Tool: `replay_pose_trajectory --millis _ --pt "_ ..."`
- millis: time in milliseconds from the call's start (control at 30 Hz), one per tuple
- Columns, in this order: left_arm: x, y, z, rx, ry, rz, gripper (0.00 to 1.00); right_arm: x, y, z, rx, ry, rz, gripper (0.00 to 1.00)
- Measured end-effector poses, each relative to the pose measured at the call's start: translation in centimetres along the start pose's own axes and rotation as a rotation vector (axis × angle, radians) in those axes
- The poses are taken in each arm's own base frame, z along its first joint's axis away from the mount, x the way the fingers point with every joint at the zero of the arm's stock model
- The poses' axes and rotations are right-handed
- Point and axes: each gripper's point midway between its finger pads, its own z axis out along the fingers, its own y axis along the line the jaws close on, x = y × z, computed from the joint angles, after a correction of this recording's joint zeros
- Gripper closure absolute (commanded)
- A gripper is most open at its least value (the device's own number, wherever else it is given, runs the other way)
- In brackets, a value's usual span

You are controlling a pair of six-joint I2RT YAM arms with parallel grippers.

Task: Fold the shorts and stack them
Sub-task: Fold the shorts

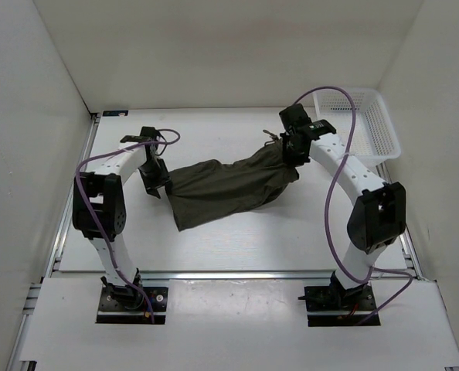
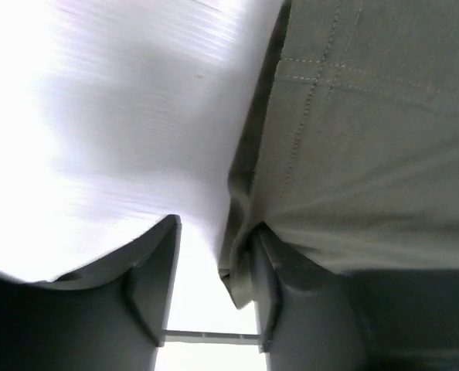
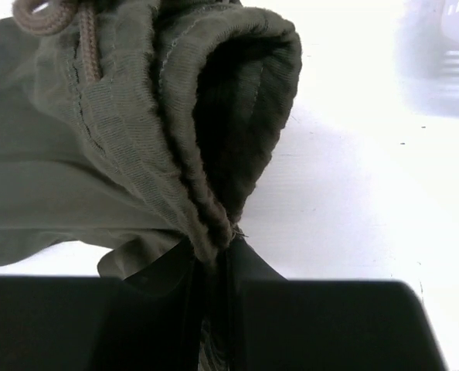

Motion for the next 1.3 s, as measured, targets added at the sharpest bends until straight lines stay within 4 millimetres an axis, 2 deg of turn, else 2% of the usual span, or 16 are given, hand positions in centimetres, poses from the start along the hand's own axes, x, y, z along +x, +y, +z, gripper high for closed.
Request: replay_pose_trajectory --millis 67,133,200,267,333,500,533,667,700,733,800,900,933,967,1000,1300 --pt "-0.3 0.7 -0.3 0.000 -0.010 -0.020 0.66 0.1 0.5 0.0 0.011 0.012 -0.016 1.00" --pt "-0.4 1.5 -0.1 -0.005 -0.008 -0.040 0.88 0.0 1.2 -0.2 0.018 0.014 -0.031 1.00" --pt "-0.2 2.1 0.2 -0.009 0.002 -0.050 0.87 -0.4 2.3 -0.6 0.016 0.008 -0.053 1.00" --pt "-0.1 2.4 0.5 -0.013 0.012 -0.052 0.75 -0.8 3.3 -0.8 0.014 -0.007 -0.069 1.00" --pt "-0.2 2.5 0.7 -0.014 0.016 -0.051 0.70 -0.9 3.9 -1.0 0.012 -0.011 -0.080 1.00" --pt "-0.4 2.4 0.9 -0.001 0.012 -0.039 0.51 -0.6 3.2 -0.8 0.040 0.007 -0.066 1.00" --pt "-0.3 2.3 1.0 0.003 0.014 -0.035 0.43 -0.6 2.9 -0.7 0.044 0.010 -0.059 1.00" --pt "-0.2 2.2 1.3 0.010 0.028 -0.024 0.32 0.0 0.8 0.4 0.080 0.042 -0.020 1.00" --pt "-0.1 2.2 1.4 0.012 0.031 -0.022 0.18 0.4 0.2 0.7 0.092 0.056 -0.011 1.00" --pt "-0.1 2.2 1.4 0.012 0.032 -0.019 0.11 0.7 -0.4 1.0 0.102 0.070 -0.005 1.00" --pt "-0.1 2.1 1.4 0.015 0.033 -0.018 0.11 1.1 -1.4 1.3 0.121 0.087 0.007 1.00" --pt "-0.1 2.0 1.4 0.018 0.034 -0.024 0.36 1.2 -1.6 1.4 0.128 0.091 0.009 1.00" --pt "-0.1 2.0 1.4 0.018 0.034 -0.026 0.52 1.2 -1.5 1.4 0.127 0.091 0.005 1.00" --pt "-0.1 2.0 1.4 0.019 0.033 -0.022 0.81 1.3 -1.3 1.3 0.125 0.090 0.001 1.00" --pt "-0.2 2.0 1.4 0.020 0.032 -0.031 0.90 1.3 -1.1 1.3 0.123 0.090 -0.006 1.00" --pt "-0.5 1.0 1.6 0.058 0.020 -0.058 0.90 0.8 1.4 0.3 0.089 0.052 -0.060 1.00"
